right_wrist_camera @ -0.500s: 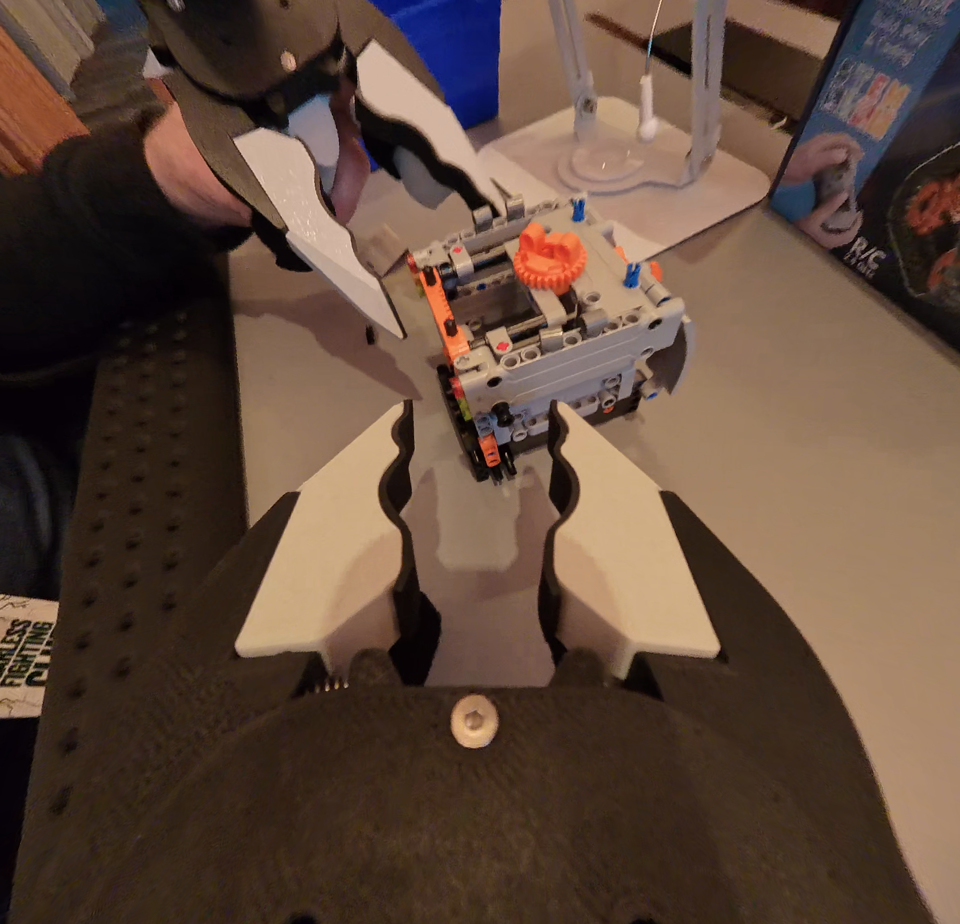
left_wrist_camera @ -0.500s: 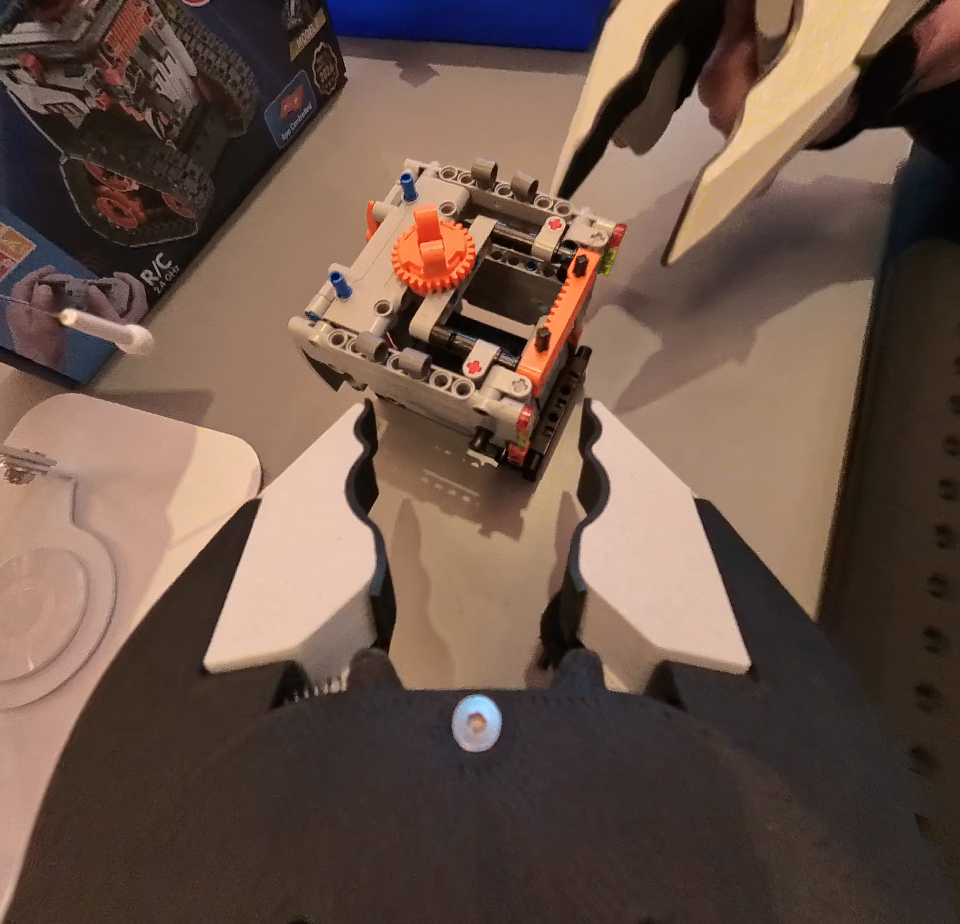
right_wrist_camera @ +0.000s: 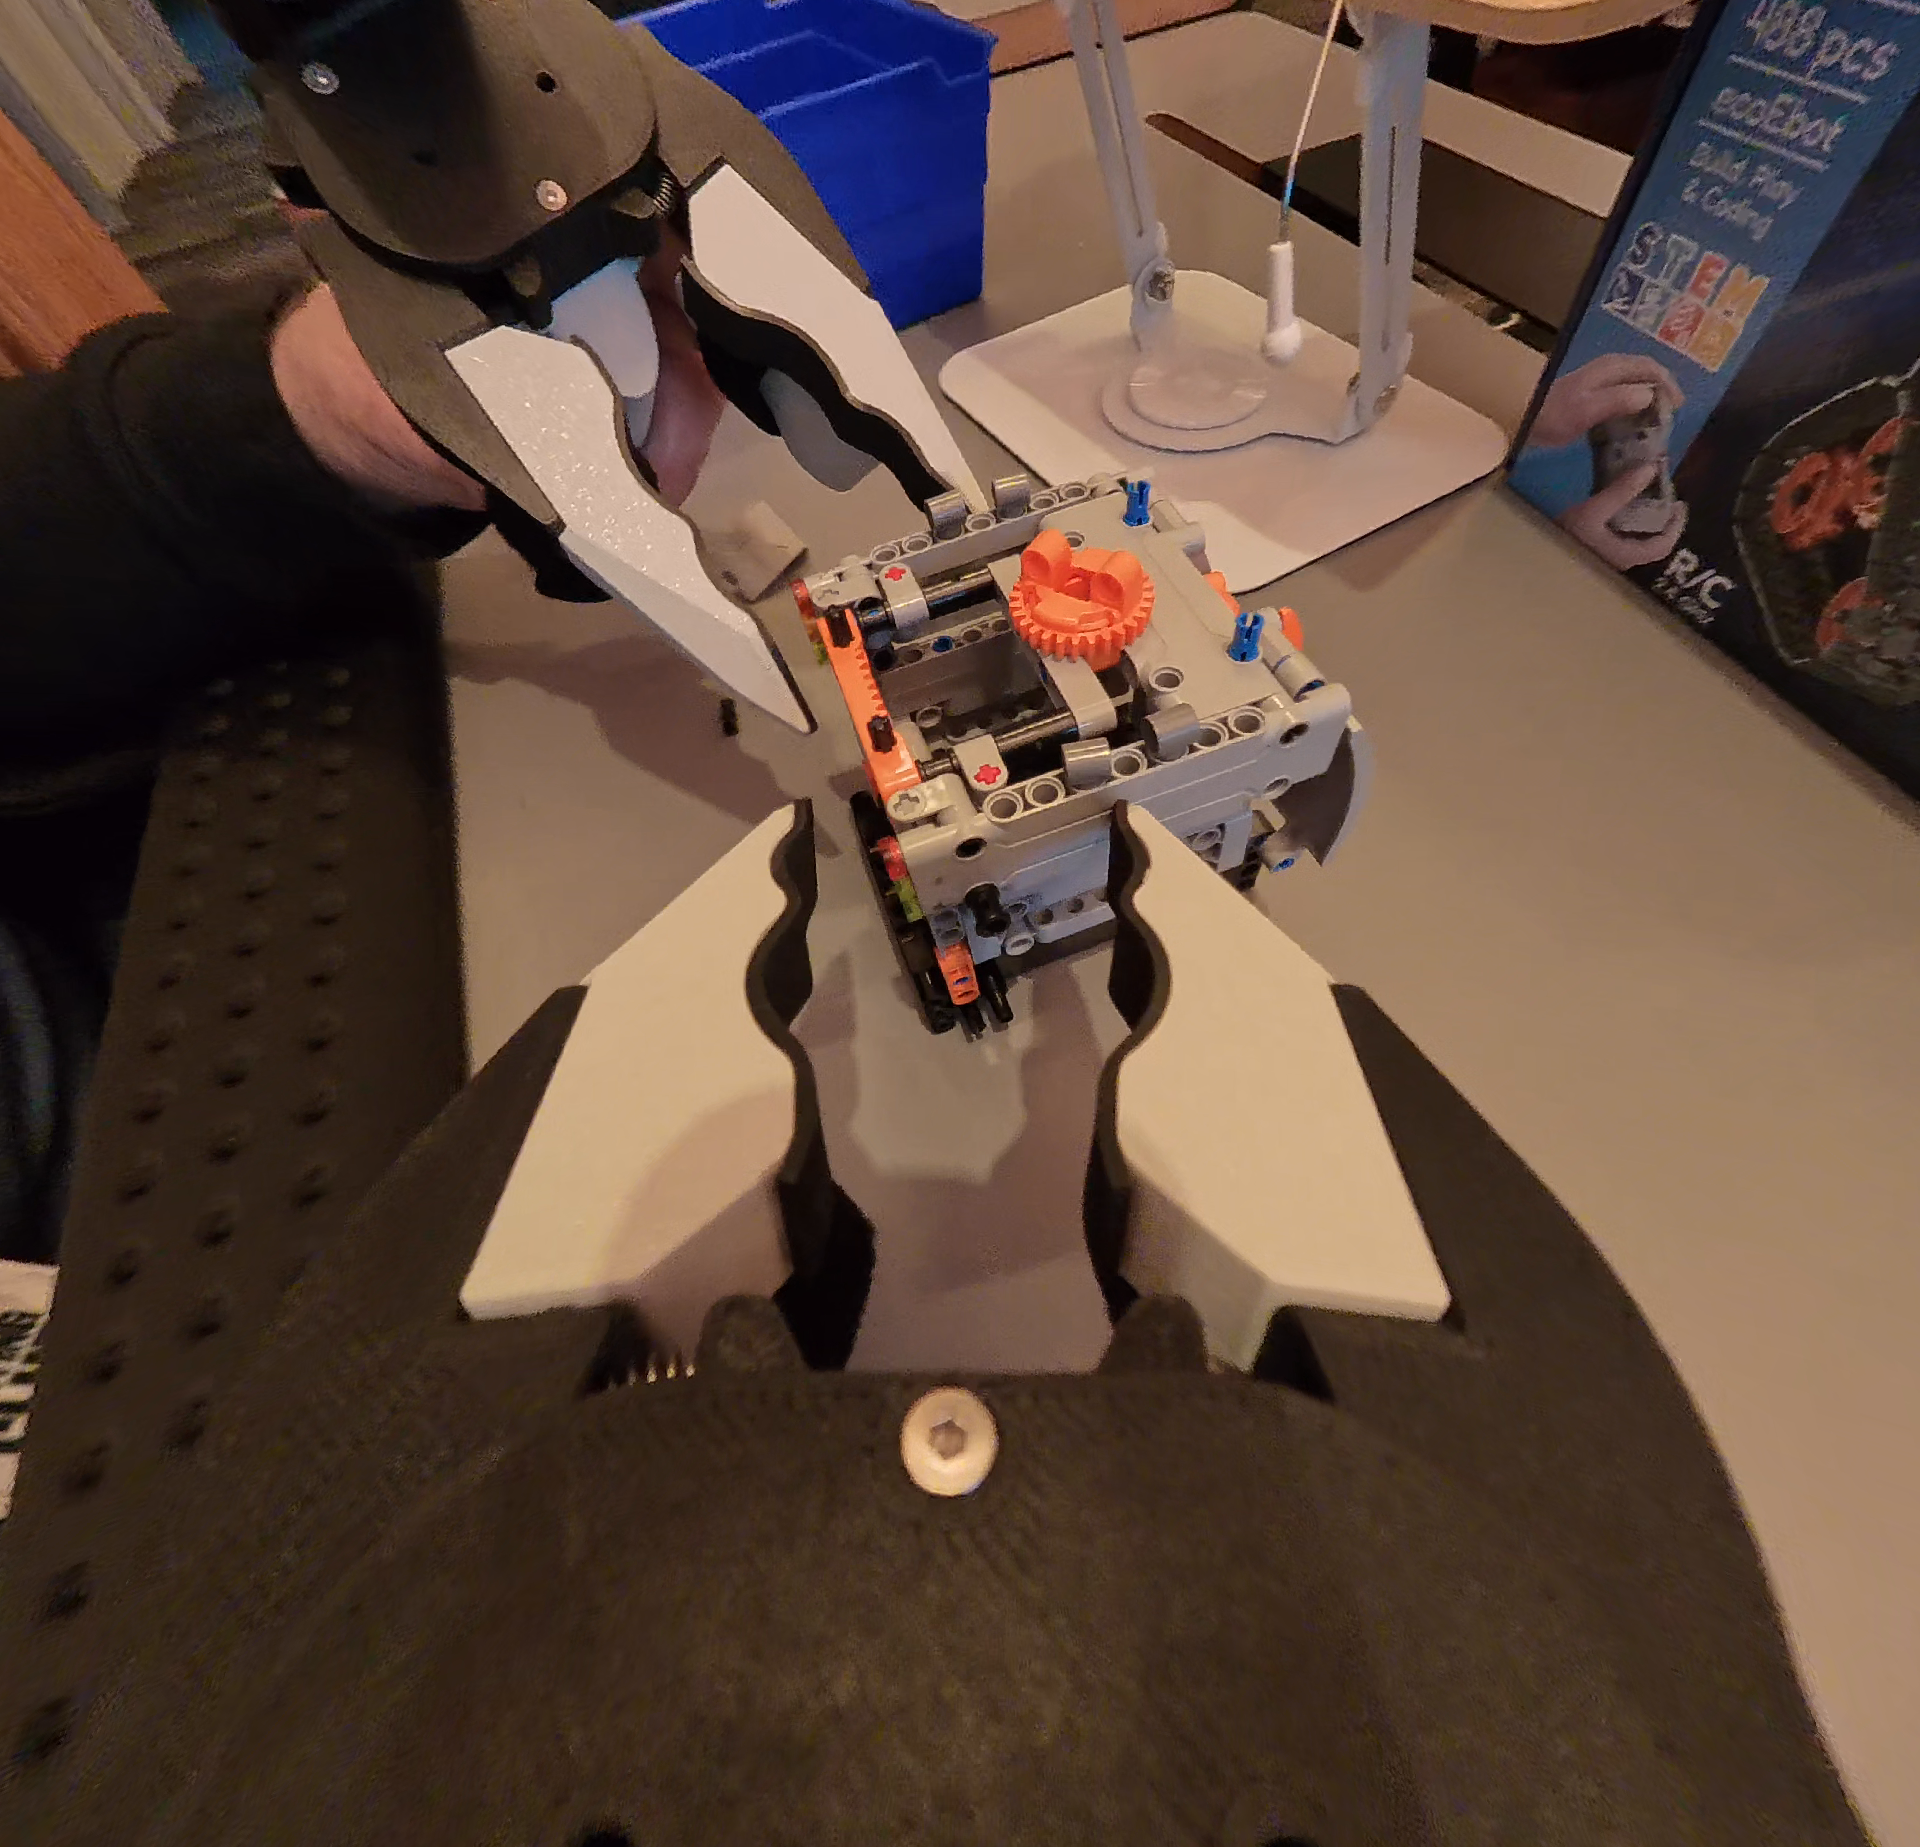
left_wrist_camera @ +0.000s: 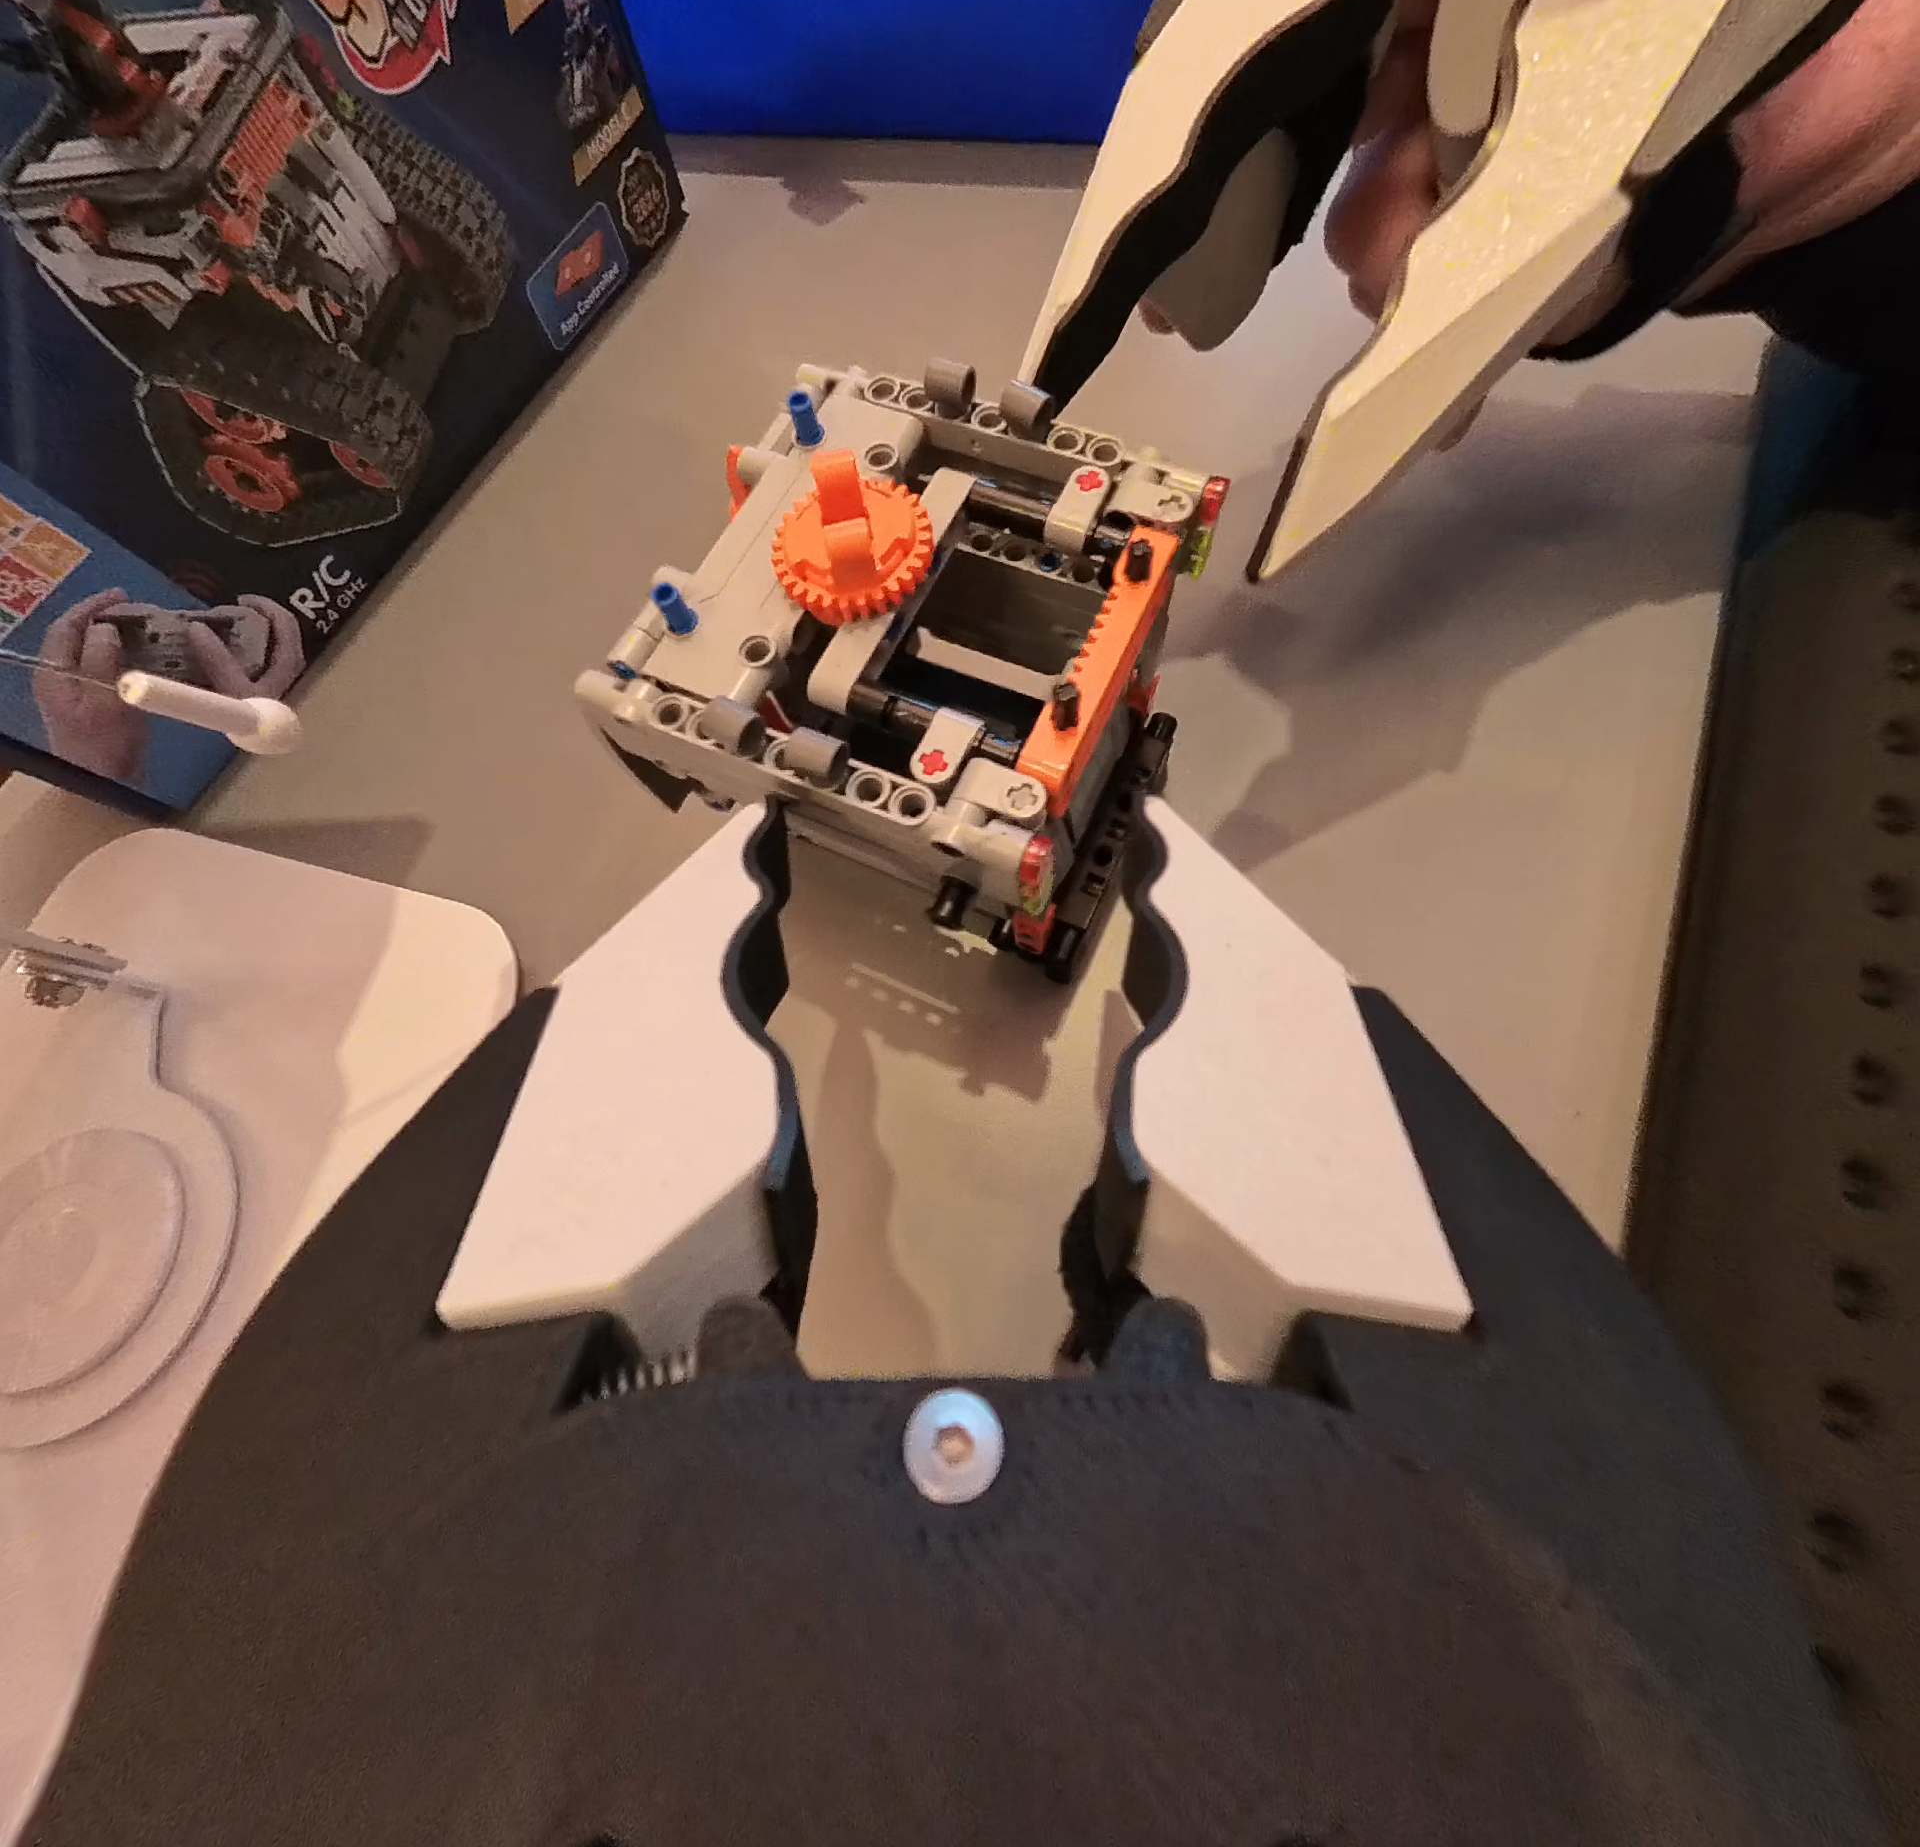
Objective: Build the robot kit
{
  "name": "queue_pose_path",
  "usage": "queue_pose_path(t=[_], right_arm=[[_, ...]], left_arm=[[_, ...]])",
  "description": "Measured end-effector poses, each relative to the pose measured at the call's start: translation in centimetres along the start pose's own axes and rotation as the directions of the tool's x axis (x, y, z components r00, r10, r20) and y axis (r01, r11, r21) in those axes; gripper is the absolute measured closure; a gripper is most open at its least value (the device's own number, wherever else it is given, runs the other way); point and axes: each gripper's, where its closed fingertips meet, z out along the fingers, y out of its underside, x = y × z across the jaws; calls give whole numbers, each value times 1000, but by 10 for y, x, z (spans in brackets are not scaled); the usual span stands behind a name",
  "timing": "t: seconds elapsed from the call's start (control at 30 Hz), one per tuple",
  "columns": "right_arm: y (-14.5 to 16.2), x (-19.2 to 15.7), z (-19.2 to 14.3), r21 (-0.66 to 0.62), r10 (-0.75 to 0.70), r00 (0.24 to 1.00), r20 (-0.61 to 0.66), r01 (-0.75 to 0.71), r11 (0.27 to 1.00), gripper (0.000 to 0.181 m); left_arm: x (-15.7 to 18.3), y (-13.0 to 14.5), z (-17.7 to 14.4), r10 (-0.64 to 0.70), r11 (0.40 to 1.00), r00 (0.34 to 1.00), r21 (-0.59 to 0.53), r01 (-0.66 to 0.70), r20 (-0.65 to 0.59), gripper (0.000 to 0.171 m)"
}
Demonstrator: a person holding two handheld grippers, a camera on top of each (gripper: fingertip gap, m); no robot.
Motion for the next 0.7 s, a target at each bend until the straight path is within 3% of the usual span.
queue_pose_path(t=[0.1, 0.2, 0.3, 0.4, 0.5, 0.7], right_arm=[[2, -2, -8, 16, 20, 1000, 21, -20, 1000, 127], [-1, 10, -18, 45, 14, 999, -44, -12, 999, 114], [-9, 24, -25, 56, -40, 982, -186, 52, 997, 89], [-16, 29, -23, -14, -164, 926, -339, 170, 985, 64], [-38, 20, -24, -23, -259, 861, -438, 277, 961, 66], [-52, 5, -17, 101, -123, 947, -298, 159, 982, 67]], left_arm=[[10, -2, -7, -7, 1000, 999, 26, 8, -48, 115], [-3, -3, -18, 13, 1000, 999, 19, -14, 48, 102], [-6, -13, -27, 29, 997, 995, 68, -36, 100, 85], [-9, -20, -28, 28, 996, 993, 86, -38, 115, 60], [-7, -35, -35, 46, 989, 991, 133, -63, 129, 60], [3, -57, -41, 125, 978, 979, 144, -148, 158, 62]])
